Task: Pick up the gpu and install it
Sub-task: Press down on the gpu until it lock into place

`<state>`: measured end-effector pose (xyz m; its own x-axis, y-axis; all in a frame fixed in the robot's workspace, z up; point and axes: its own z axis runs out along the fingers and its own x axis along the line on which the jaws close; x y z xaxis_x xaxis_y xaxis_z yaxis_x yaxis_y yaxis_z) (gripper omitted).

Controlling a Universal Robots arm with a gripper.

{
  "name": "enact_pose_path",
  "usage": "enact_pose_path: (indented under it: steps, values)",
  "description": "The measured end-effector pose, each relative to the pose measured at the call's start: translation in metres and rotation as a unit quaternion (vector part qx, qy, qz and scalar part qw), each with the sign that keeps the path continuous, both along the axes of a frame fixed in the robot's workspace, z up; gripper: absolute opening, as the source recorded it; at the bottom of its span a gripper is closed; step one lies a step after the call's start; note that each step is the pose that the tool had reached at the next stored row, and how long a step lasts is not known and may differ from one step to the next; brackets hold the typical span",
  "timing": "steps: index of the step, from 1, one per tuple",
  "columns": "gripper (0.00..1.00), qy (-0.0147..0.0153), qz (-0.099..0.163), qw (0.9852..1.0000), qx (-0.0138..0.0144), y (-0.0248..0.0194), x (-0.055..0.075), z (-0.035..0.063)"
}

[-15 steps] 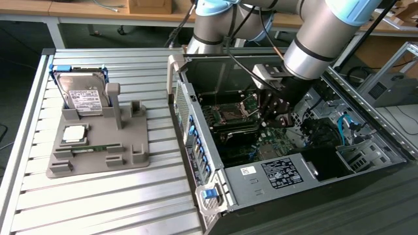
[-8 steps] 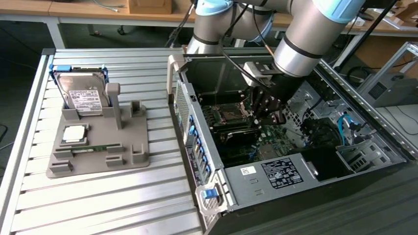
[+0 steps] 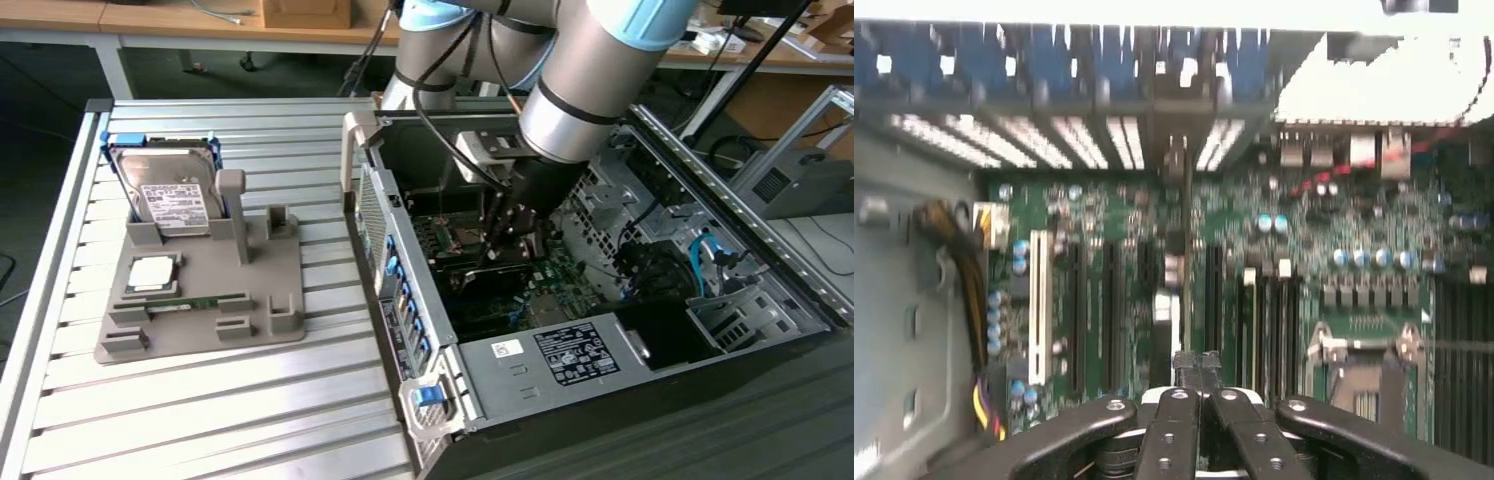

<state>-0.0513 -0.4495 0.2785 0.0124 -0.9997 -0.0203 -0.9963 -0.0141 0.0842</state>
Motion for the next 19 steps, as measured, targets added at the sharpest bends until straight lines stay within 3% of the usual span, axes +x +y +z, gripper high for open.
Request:
enact_pose_path:
  steps: [7, 19]
  values:
    - [0.11, -0.0002, 0.000, 1.0000, 0.0001, 0.0000, -0.023, -0.0006]
    - [0.11, -0.0002, 0.000, 1.0000, 0.0001, -0.0011, -0.033, -0.0022]
